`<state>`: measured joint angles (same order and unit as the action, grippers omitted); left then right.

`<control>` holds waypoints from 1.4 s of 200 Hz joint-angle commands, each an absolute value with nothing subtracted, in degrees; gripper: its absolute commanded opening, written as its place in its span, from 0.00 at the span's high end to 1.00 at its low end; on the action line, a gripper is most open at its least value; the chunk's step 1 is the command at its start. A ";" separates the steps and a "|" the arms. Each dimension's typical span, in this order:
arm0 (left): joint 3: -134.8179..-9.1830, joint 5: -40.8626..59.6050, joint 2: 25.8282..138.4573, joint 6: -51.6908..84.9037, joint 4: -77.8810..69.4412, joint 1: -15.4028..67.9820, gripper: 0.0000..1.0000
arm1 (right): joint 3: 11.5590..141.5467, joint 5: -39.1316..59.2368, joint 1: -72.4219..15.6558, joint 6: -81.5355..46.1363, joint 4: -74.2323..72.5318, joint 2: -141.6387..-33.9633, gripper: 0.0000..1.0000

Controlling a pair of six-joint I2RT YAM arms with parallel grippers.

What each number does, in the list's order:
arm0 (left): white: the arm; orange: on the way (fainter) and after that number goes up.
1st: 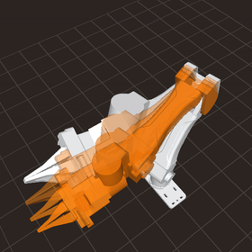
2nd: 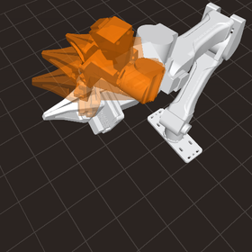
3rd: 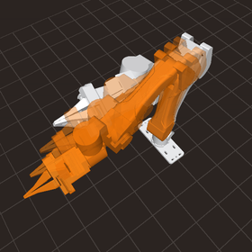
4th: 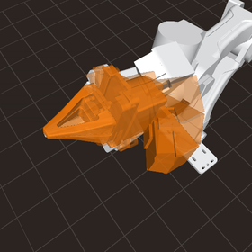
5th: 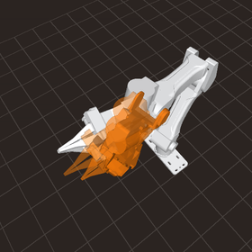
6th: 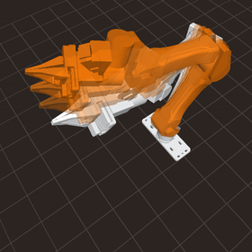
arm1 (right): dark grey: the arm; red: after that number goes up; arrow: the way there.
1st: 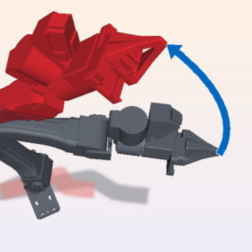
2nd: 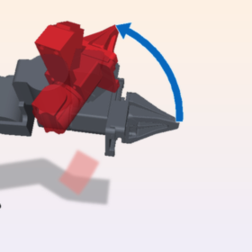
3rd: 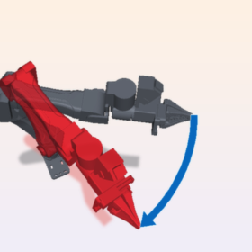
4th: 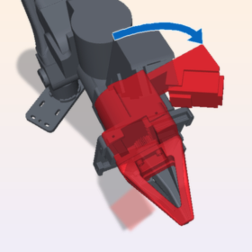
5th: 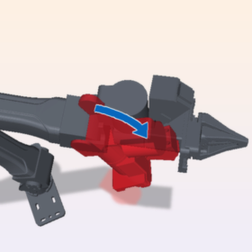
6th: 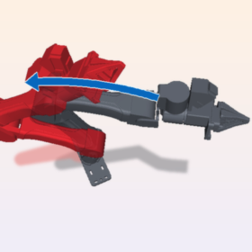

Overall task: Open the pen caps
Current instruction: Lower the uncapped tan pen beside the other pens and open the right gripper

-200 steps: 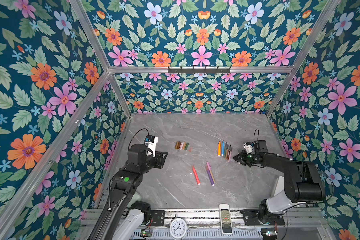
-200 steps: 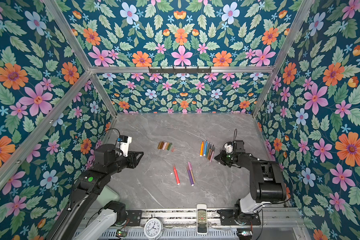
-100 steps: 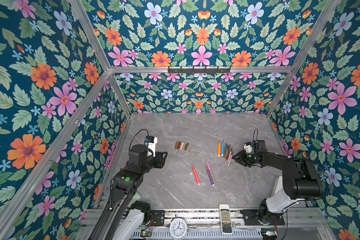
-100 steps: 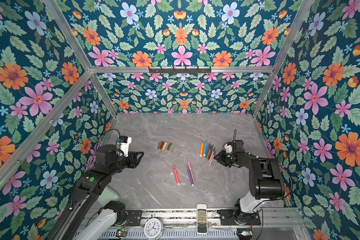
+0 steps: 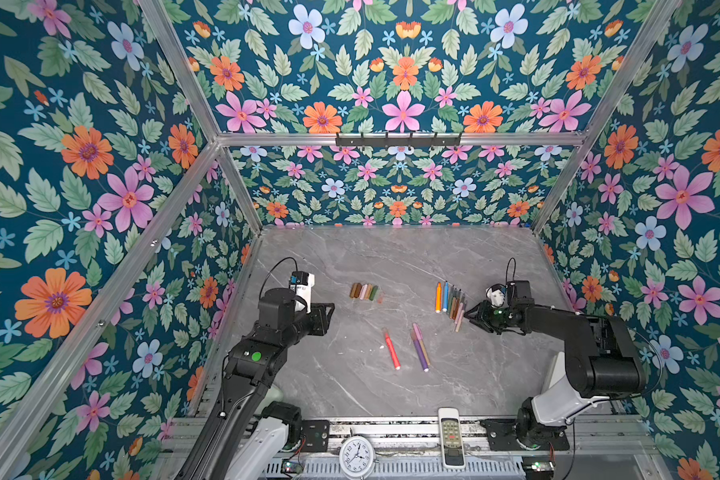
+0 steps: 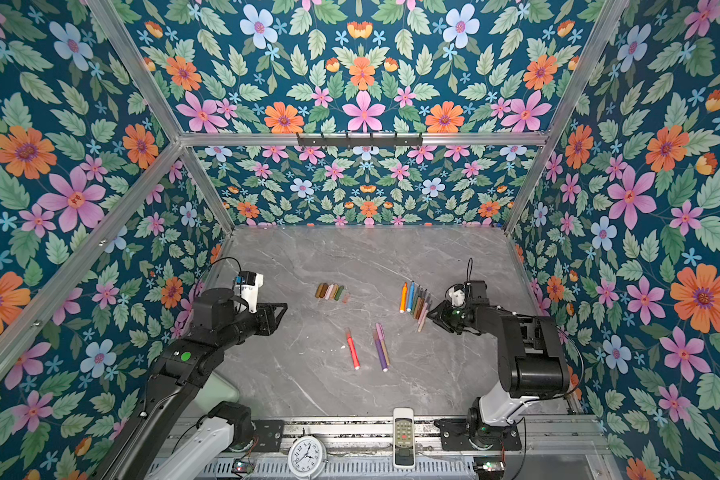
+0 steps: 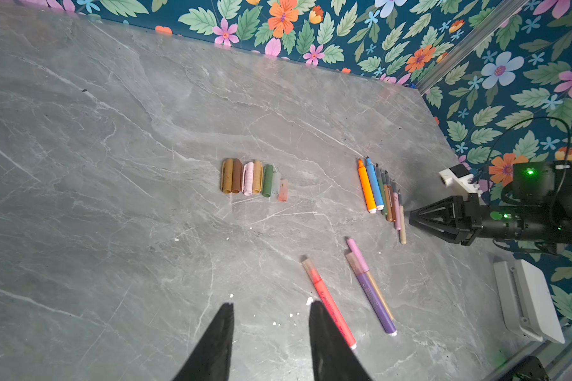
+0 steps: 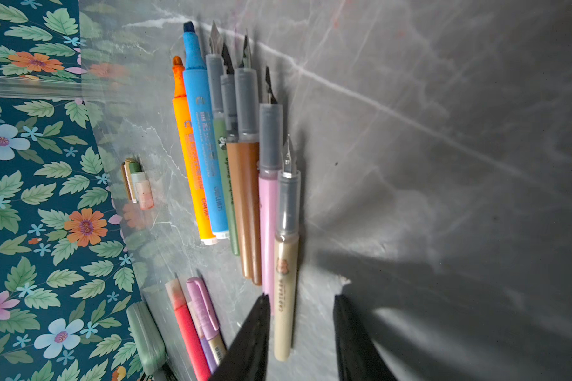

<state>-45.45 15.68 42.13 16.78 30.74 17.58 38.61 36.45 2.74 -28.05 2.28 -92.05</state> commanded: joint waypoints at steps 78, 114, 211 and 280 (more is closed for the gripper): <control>-45.53 14.86 42.37 16.98 29.44 17.34 0.60 | 31.97 38.14 -4.12 -35.28 2.39 -80.35 0.62; -45.48 15.21 42.28 16.97 29.36 17.18 0.60 | 29.91 36.12 -7.21 -39.32 1.92 -76.10 0.56; -45.44 15.47 41.84 16.96 29.27 17.13 0.60 | 29.02 38.71 -8.97 -41.99 -3.44 -83.63 0.56; -45.36 15.41 41.88 16.89 29.26 17.09 0.60 | 29.31 36.85 -9.05 -41.57 -3.89 -85.91 0.56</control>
